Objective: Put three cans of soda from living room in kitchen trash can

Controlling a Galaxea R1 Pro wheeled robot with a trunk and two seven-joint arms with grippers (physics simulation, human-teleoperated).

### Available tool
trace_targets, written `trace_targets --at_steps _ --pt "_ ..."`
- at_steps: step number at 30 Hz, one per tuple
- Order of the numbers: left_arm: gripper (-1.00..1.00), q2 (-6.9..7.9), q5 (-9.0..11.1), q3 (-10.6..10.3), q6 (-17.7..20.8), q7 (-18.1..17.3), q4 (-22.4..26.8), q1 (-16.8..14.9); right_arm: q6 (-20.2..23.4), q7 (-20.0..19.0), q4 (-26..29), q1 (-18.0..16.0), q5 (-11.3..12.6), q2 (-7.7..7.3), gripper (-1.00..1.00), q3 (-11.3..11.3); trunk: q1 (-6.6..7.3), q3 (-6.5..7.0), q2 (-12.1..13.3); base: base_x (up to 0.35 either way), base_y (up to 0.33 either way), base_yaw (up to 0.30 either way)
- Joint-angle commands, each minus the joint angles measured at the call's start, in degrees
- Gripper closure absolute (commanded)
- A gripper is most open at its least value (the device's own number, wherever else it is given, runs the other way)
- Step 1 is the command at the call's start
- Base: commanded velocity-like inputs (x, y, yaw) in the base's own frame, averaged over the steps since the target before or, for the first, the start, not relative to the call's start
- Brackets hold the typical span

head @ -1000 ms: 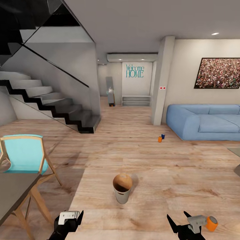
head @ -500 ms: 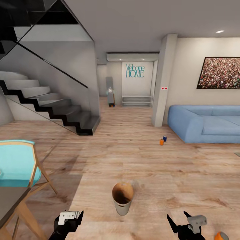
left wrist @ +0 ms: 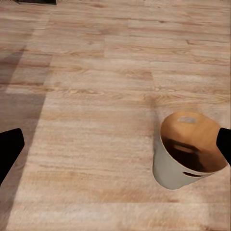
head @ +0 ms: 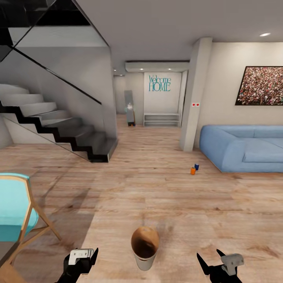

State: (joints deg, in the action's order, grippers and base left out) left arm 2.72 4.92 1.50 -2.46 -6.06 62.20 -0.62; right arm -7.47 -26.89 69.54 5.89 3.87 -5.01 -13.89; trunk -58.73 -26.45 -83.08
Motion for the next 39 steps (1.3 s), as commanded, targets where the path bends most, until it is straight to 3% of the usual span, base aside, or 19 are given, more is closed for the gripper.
trace_targets --at_steps 1,17,39 --pt "-1.0 0.0 0.0 0.0 0.0 0.0 0.0 0.0 0.0 0.0 0.0 0.0 0.0 0.0 -1.0 0.0 0.0 0.0 0.0 0.306 0.0 0.0" --pt "-1.0 0.0 0.0 0.2 0.0 0.0 0.0 0.0 0.0 0.0 -0.7 0.0 -0.1 0.0 -1.0 0.1 0.0 0.0 0.0 0.253 0.0 0.0" --pt "-1.0 0.0 0.0 0.3 -0.1 -0.1 -0.1 0.0 1.8 -0.1 -0.3 -0.4 -0.6 -0.08 -1.0 0.5 0.0 0.0 0.0 0.029 0.0 0.0"
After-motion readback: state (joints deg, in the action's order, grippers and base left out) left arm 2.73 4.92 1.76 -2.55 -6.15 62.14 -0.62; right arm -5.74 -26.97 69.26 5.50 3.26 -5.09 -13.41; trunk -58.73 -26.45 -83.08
